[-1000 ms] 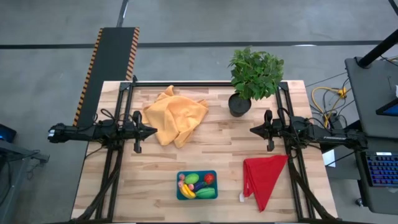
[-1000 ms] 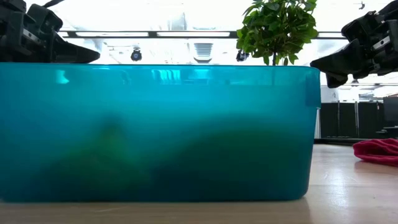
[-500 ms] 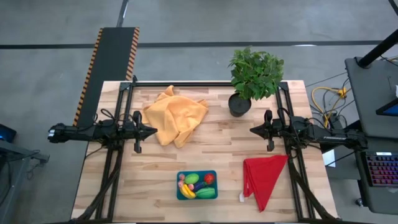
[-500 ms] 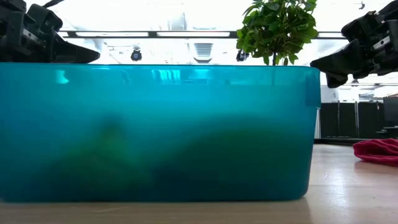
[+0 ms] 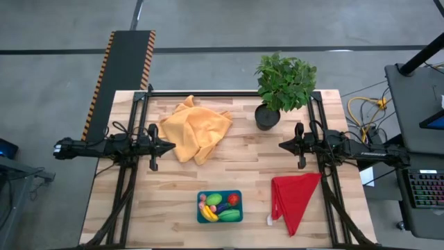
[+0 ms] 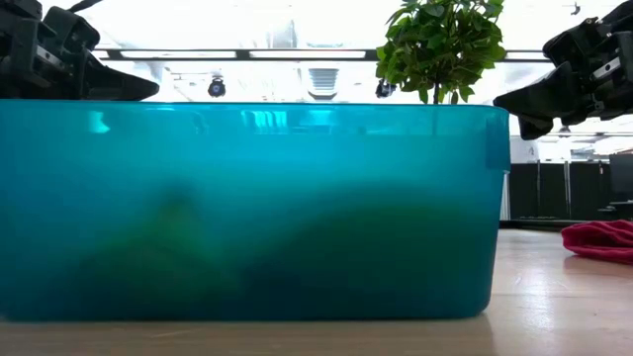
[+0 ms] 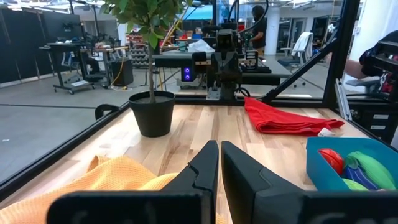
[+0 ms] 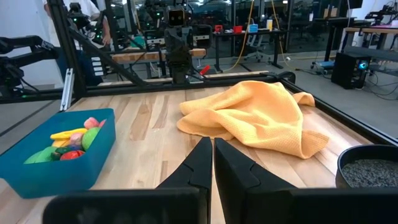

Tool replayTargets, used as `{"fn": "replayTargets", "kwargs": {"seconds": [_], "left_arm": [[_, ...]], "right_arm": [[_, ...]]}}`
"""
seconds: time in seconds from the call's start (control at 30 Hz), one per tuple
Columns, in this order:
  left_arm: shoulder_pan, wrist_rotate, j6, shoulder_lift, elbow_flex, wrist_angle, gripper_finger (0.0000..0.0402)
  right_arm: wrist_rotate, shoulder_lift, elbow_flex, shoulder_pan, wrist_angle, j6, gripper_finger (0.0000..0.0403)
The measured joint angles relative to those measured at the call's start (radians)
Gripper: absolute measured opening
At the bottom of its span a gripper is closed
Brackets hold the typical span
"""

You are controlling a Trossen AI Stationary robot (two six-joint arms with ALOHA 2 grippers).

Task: Pick and placing Produce into tupperware
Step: Return to Home Position

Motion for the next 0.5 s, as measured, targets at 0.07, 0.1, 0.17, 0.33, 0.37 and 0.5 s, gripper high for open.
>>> {"fn": "replayTargets", "kwargs": {"seconds": [0.07, 0.1, 0.17, 0.33, 0.37, 0.5], "left_arm": [[0.000, 0.000, 0.000, 0.000, 0.000, 0.000, 0.0006], [0.000, 0.000, 0.000, 0.000, 0.000, 0.000, 0.0006], [0.000, 0.000, 0.000, 0.002, 0.000, 0.000, 0.0006], [0.000, 0.000, 0.000, 0.005, 0.000, 0.000, 0.0006], [0.000, 0.000, 0.000, 0.005, 0.000, 0.000, 0.0006], [0.000, 0.000, 0.000, 0.005, 0.000, 0.000, 0.0006]], "right_arm": [[0.000, 0.000, 0.000, 0.000, 0.000, 0.000, 0.0009], [0.000, 0.000, 0.000, 0.000, 0.000, 0.000, 0.0009], [0.000, 0.000, 0.000, 0.000, 0.000, 0.000, 0.0009], [0.000, 0.000, 0.000, 0.000, 0.000, 0.000, 0.0009], [0.000, 0.000, 0.000, 0.000, 0.000, 0.000, 0.0009], [0.000, 0.000, 0.000, 0.000, 0.000, 0.000, 0.0009]]}}
